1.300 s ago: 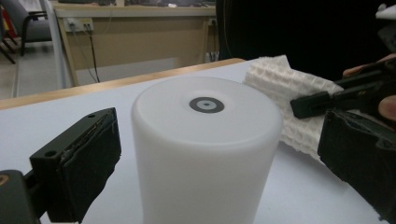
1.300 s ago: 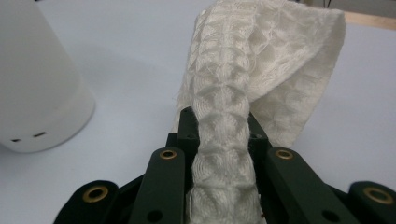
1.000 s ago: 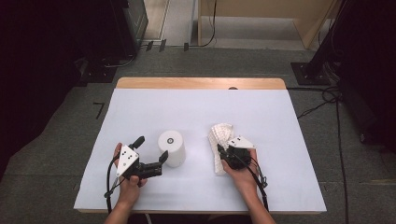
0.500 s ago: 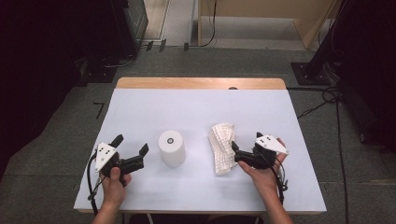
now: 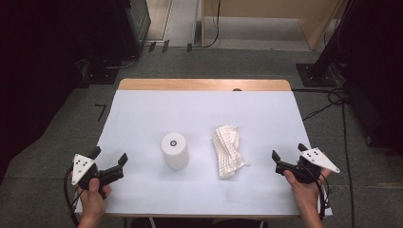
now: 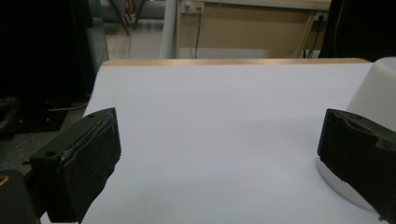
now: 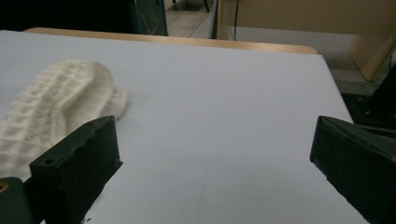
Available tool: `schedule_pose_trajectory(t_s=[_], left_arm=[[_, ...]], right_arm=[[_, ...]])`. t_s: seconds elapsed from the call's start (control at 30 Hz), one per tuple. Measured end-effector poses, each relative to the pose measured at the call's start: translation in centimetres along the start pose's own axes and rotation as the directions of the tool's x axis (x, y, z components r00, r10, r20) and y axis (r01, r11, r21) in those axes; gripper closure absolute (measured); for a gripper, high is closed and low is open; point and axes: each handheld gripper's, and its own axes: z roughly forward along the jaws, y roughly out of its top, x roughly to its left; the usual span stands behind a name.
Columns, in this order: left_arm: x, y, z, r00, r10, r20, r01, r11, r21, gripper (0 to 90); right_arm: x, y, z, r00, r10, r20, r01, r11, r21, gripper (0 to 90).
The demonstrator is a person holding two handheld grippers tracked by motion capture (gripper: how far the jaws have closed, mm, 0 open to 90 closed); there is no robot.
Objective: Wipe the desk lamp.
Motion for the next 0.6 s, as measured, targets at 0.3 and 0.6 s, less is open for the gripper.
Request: schedule_pose_trajectory(t_s=[0.3,0.6], left_arm=[[1.0,-1.8,-0.4,0.9993,-0.003,-0.036,0.005,0.9991,0.042,0.1],[1.0,-2.3,-0.1,0.9997,-0.007,-0.023,0.008,0.9987,0.051,0.1]], right_arm=[[-3.6,-2.2,-1.7,0.9977,0.047,0.049,-0.047,0.999,0.004,1.9],[-4.4,-3.0,-2.2,0.9942,0.092,0.055,-0.092,0.996,-0.011,3.4]])
